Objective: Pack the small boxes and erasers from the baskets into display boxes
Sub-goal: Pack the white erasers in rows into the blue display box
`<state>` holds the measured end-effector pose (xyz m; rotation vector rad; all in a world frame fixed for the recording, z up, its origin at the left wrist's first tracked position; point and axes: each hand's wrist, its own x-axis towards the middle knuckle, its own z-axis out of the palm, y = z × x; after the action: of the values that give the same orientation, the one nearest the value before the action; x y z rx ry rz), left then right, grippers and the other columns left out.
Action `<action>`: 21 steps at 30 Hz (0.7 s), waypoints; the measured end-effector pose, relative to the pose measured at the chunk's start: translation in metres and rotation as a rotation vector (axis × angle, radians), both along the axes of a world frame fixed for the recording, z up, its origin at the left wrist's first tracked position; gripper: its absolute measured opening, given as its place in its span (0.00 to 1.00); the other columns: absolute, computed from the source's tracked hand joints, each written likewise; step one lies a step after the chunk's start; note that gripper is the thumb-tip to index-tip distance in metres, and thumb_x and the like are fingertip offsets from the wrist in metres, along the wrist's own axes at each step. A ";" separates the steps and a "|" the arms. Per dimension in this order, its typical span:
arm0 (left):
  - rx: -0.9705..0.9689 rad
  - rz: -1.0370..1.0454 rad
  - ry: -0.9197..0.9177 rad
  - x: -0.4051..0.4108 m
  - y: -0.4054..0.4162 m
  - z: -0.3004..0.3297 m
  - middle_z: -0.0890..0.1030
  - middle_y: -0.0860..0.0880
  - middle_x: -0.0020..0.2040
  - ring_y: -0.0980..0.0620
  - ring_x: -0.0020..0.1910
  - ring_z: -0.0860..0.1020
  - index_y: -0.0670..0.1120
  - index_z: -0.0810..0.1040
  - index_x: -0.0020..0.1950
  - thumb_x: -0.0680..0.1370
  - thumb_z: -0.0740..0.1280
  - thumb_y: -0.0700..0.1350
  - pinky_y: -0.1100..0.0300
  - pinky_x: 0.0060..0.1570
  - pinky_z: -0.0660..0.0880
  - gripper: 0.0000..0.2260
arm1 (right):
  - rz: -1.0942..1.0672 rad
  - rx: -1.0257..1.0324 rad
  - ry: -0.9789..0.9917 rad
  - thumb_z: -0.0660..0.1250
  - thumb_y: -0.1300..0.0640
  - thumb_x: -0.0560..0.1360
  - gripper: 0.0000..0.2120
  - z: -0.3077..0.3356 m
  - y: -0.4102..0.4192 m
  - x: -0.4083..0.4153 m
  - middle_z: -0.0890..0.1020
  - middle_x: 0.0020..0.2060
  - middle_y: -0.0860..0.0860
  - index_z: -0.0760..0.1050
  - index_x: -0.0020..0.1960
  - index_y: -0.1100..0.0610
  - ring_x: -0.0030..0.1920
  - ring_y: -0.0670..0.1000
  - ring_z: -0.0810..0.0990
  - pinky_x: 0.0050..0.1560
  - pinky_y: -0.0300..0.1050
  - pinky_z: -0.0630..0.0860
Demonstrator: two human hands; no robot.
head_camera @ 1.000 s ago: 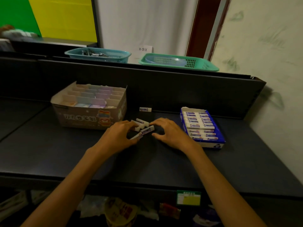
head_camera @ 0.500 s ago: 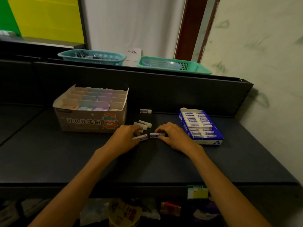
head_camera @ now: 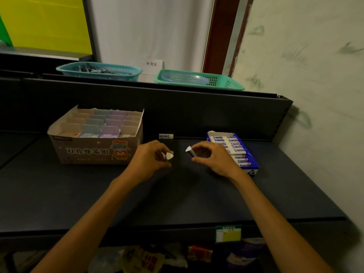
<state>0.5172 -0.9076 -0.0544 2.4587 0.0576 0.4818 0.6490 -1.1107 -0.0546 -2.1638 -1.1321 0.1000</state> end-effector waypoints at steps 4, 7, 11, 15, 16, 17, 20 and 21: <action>-0.093 -0.002 -0.031 0.004 -0.006 0.003 0.76 0.54 0.52 0.60 0.48 0.76 0.49 0.75 0.52 0.70 0.73 0.40 0.69 0.44 0.74 0.13 | -0.016 0.051 0.060 0.72 0.57 0.72 0.16 0.002 -0.006 0.004 0.76 0.51 0.43 0.73 0.57 0.48 0.50 0.38 0.76 0.46 0.31 0.73; -0.104 -0.004 -0.026 0.008 -0.009 0.004 0.77 0.53 0.51 0.60 0.48 0.76 0.51 0.74 0.50 0.70 0.73 0.40 0.68 0.44 0.74 0.13 | -0.033 0.108 0.144 0.73 0.57 0.71 0.16 0.003 -0.010 0.008 0.79 0.50 0.46 0.73 0.56 0.50 0.50 0.41 0.79 0.50 0.35 0.76; -0.060 -0.030 -0.029 0.013 -0.014 0.004 0.75 0.57 0.52 0.62 0.47 0.75 0.51 0.75 0.54 0.72 0.71 0.41 0.71 0.44 0.73 0.13 | -0.015 0.199 0.230 0.74 0.60 0.69 0.16 0.004 -0.013 0.009 0.80 0.50 0.47 0.74 0.53 0.51 0.51 0.43 0.81 0.52 0.37 0.78; -0.021 -0.067 -0.046 0.016 -0.016 0.003 0.75 0.56 0.53 0.61 0.50 0.75 0.50 0.77 0.56 0.73 0.71 0.42 0.68 0.49 0.73 0.13 | -0.028 0.271 0.264 0.75 0.61 0.68 0.17 0.004 -0.016 0.013 0.80 0.50 0.48 0.73 0.52 0.52 0.51 0.42 0.81 0.49 0.34 0.77; -0.005 -0.075 -0.051 0.017 -0.017 0.004 0.75 0.57 0.52 0.61 0.50 0.75 0.50 0.77 0.56 0.73 0.71 0.42 0.69 0.49 0.73 0.13 | -0.034 0.276 0.263 0.75 0.61 0.68 0.17 0.004 -0.016 0.014 0.80 0.50 0.48 0.73 0.53 0.53 0.51 0.42 0.81 0.49 0.34 0.77; 0.007 -0.080 -0.055 0.017 -0.017 0.004 0.75 0.57 0.51 0.63 0.48 0.75 0.50 0.77 0.57 0.73 0.71 0.42 0.70 0.48 0.72 0.13 | -0.037 0.278 0.263 0.75 0.61 0.68 0.17 0.004 -0.017 0.014 0.80 0.50 0.48 0.73 0.53 0.53 0.51 0.42 0.81 0.49 0.34 0.77; 0.028 -0.090 -0.065 0.018 -0.018 0.005 0.75 0.59 0.50 0.67 0.45 0.74 0.49 0.77 0.57 0.73 0.71 0.43 0.74 0.45 0.71 0.13 | -0.027 0.292 0.280 0.73 0.63 0.69 0.15 0.002 -0.018 0.015 0.81 0.51 0.49 0.74 0.54 0.56 0.53 0.44 0.81 0.51 0.37 0.78; 0.032 -0.094 -0.068 0.018 -0.019 0.006 0.75 0.59 0.49 0.67 0.45 0.74 0.49 0.77 0.57 0.73 0.71 0.43 0.75 0.44 0.71 0.13 | -0.023 0.297 0.295 0.73 0.64 0.70 0.15 0.002 -0.019 0.016 0.81 0.51 0.50 0.74 0.54 0.57 0.53 0.45 0.81 0.52 0.38 0.78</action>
<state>0.5352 -0.9262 -0.0488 2.4610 -0.0946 0.5285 0.6645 -1.1296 -0.0527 -1.8278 -0.8913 0.2187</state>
